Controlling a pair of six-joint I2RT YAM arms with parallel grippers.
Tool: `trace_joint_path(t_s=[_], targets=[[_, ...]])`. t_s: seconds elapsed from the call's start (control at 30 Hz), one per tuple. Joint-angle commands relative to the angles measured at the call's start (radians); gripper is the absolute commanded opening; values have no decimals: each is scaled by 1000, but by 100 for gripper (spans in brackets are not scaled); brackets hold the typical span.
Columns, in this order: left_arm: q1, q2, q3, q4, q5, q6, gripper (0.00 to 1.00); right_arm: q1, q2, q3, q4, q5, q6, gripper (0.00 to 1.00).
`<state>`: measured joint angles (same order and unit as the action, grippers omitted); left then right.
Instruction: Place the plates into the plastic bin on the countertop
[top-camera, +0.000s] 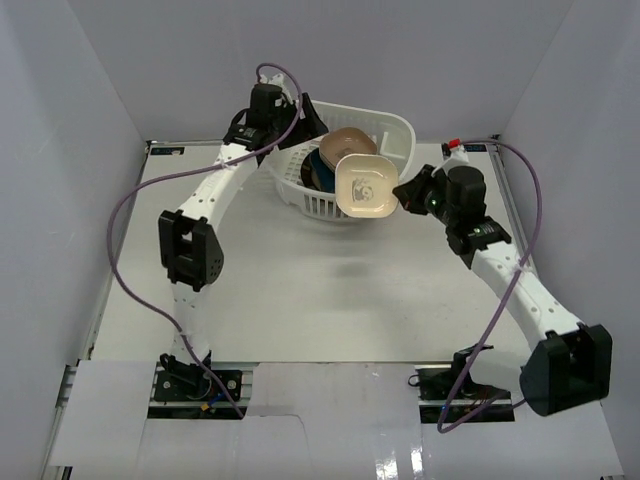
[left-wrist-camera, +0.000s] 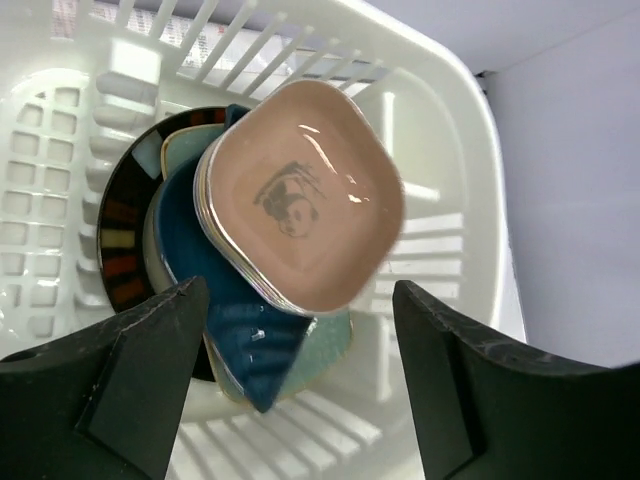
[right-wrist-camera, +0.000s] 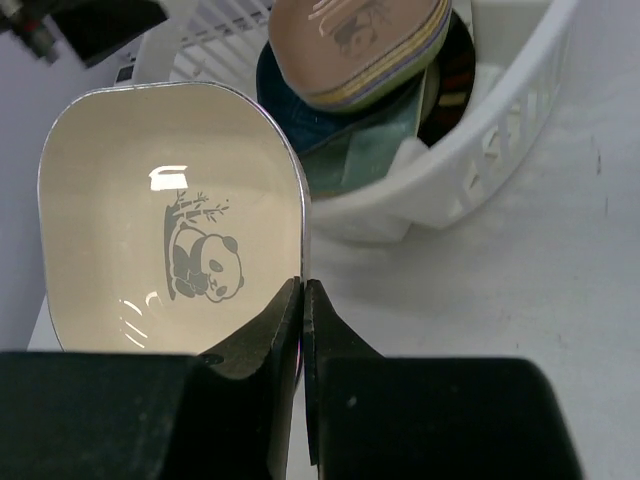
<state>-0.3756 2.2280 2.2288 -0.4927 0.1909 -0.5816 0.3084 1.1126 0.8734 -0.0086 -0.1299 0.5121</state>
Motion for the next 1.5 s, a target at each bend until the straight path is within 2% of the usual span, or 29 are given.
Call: trace_joint_path(t_s=[0.0,0.03,0.1,0.13,0.2,0.23,0.27,0.33,0.4,0.47,0.57,0.6,0.63,0.67,0.73,0.77,0.87,0.9,1.0,1.07,1.1,1.13,1.23,1.27,1.37,1.47], targets=[[10,-321,-155,49,-16,61,86,3,140,186,142,91,-23,8],[10,-428,-216,57,-13,65,87,4,179,228,144,96,-32,8],[10,-542,-354,66,-10,57,87,3,306,321,124,116,-81,8],[9,-604,-526,98,-4,48,89,4,349,425,101,124,-96,8],[9,-796,-695,127,9,49,91,4,473,521,55,162,-122,8],[9,-856,-857,149,7,49,94,5,510,603,47,158,-150,8],[7,-966,-926,152,4,67,95,3,586,645,38,153,-164,8],[6,-1066,-1096,138,27,110,96,3,671,749,-51,139,-217,8],[4,-1206,-1185,93,61,175,96,5,788,904,-111,154,-239,8],[3,-1325,-1288,51,41,192,98,5,855,982,-140,165,-236,8],[3,-1419,-1385,2,21,171,98,5,920,1044,-113,147,-201,8],[3,-1464,-1400,2,21,149,98,3,944,1081,-132,159,-201,10],[3,-1476,-1416,2,22,138,98,4,967,1119,-155,168,-204,16],[3,-1484,-1428,0,22,134,98,5,999,1171,-187,191,-221,38],[3,-1483,-1423,-7,25,129,98,3,1009,1191,-192,237,-228,67],[4,-1478,-1417,-9,25,129,98,3,1000,1191,-171,248,-237,94],[3,-1455,-1373,-14,27,140,98,3,969,1208,-160,159,-264,100],[3,-1449,-1342,-12,25,140,98,6,954,1208,-168,141,-270,97],[3,-1415,-1292,-1,38,147,98,18,827,1103,-154,28,-271,95],[4,-1407,-1265,25,70,151,98,32,657,864,-96,-16,-271,90],[3,-1407,-1261,46,71,147,98,53,586,763,8,-39,-271,90],[3,-1407,-1252,58,76,144,98,64,452,564,63,-46,-270,90],[3,-1398,-1224,86,74,126,98,103,226,338,142,-74,-242,90],[3,-1395,-1218,92,71,115,98,113,175,214,150,-98,-239,90],[3,-1410,-1200,115,67,101,98,164,-47,-10,176,-114,-224,90],[3,-1453,-1180,126,53,111,98,166,-270,-96,86,-68,-274,90]])
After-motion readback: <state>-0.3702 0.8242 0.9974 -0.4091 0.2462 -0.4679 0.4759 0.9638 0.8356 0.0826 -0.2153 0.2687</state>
